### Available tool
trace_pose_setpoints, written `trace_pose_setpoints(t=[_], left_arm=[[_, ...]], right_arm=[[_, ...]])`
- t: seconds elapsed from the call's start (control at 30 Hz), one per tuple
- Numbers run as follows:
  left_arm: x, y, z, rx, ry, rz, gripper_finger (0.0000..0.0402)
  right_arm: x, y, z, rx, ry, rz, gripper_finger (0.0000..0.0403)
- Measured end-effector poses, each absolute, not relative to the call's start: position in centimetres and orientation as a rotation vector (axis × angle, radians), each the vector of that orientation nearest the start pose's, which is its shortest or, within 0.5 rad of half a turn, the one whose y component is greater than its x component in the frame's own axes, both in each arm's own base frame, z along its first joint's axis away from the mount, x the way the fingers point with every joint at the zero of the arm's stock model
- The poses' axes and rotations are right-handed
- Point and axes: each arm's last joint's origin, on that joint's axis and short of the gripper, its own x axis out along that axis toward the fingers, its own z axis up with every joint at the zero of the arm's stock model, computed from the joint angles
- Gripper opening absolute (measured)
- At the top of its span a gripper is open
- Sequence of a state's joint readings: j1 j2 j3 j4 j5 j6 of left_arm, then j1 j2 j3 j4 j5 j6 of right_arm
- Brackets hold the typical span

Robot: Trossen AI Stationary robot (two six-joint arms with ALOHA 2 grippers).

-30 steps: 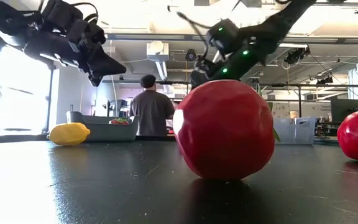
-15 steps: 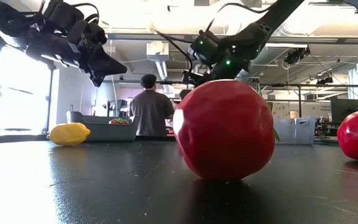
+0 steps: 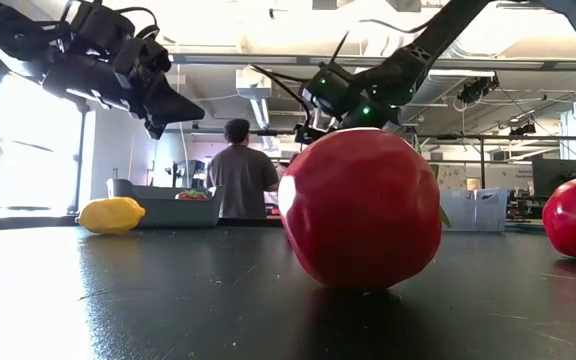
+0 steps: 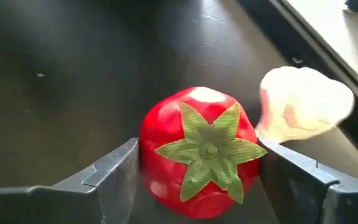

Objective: Sort produce into baskets
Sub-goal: Put the red tomato into the white bin

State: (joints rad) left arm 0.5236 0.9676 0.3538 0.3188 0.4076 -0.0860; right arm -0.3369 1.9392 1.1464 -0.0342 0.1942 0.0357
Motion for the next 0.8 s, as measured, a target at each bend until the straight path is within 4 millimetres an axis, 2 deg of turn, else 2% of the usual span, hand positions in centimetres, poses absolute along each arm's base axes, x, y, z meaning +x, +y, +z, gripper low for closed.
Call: trace_pose_setpoints(t=[0.23,0.5,0.63,0.8], left_arm=[[17.2,9.3,19.8,-0.179,0.29,0.194,0.0],[17.1,9.6,19.7,-0.176,0.296,0.226,0.0],[16.7,9.7,20.4,-0.135,0.268,0.318,0.0],[16.0,9.5,21.6,-0.075,0.203,0.361,0.0]], right_arm=[[38.1,-13.7,16.3,0.142,0.814,-0.452,0.0257],[39.2,-13.8,17.6,0.248,0.622,-0.238,0.0253],[39.9,-13.6,18.6,0.237,0.536,-0.215,0.0253],[42.2,-12.8,20.7,0.211,0.433,-0.184,0.0252]])
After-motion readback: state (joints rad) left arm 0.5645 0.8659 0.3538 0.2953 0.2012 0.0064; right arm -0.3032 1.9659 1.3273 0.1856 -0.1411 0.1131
